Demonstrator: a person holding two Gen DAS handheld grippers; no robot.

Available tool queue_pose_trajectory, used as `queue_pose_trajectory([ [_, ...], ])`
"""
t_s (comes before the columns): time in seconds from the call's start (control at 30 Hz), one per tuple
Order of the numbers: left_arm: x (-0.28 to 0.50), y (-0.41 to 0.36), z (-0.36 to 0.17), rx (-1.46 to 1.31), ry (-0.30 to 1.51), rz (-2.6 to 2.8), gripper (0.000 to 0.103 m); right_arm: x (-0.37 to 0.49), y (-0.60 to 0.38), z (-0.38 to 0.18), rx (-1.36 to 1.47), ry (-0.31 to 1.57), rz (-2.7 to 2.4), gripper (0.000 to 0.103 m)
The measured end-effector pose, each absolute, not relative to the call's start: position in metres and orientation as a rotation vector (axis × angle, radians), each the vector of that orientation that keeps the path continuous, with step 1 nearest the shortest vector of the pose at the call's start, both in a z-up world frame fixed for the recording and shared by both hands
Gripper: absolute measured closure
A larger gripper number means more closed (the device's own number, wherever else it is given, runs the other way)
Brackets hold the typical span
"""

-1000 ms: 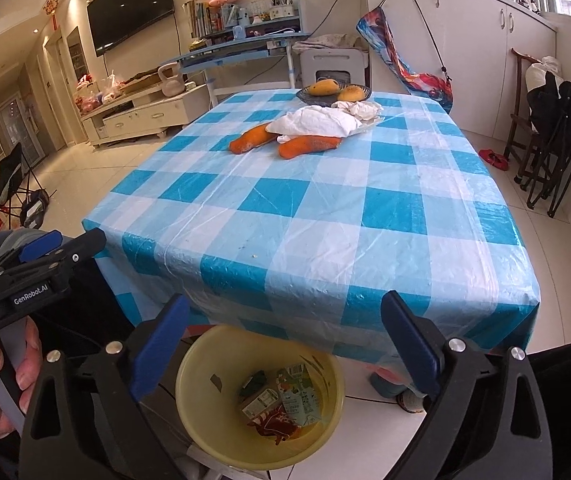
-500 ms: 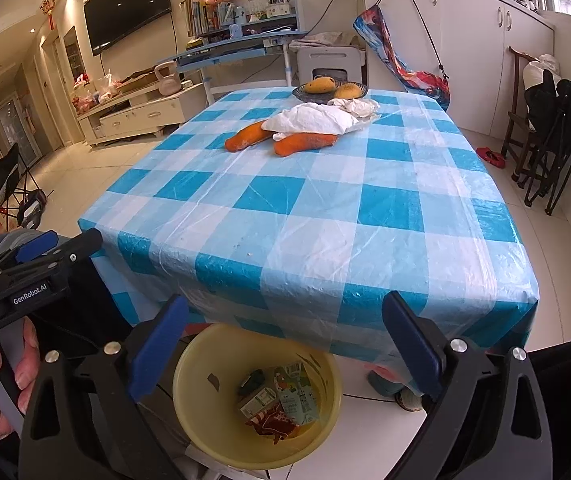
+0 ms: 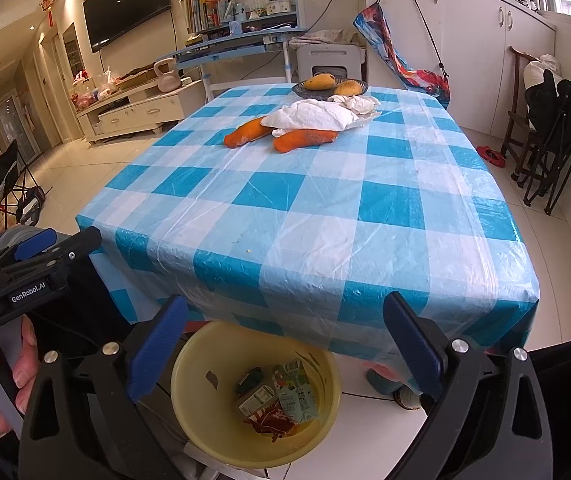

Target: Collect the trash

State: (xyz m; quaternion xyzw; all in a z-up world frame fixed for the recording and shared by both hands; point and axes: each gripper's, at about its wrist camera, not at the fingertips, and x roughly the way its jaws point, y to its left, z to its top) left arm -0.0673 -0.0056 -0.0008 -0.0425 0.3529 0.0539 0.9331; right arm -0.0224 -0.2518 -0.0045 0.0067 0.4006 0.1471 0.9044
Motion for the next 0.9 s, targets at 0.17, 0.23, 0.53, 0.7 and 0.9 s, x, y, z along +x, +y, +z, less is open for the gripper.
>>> queue_pose_trajectory([
  [0.17,-0.0671,-0.0055,-0.0008,-0.087,0.723,0.111,0.008,-0.0225,-0.2518,-0.0047,0.012,0.829,0.303,0.009],
  [0.23,-0.0670,-0.0054,-0.0009,-0.087,0.723,0.111,0.008,-0.0229,-0.2515,-0.0058,0.010,0.831,0.303,0.008],
  [0.53,-0.0667,-0.0054,-0.0006,-0.086,0.724,0.111,0.008,-0.0230,-0.2513,-0.0061,0.010,0.832,0.303,0.008],
  [0.7,-0.0677,-0.0036,-0.0024,-0.089,0.725,0.114,0.008,-0.0232,-0.2513,-0.0059,0.010,0.832,0.303,0.008],
  [0.9,-0.0720,0.0025,0.0013,-0.112,0.706,0.121,0.008,-0.0165,-0.2589,-0.0043,0.088,0.844,0.326,0.008],
])
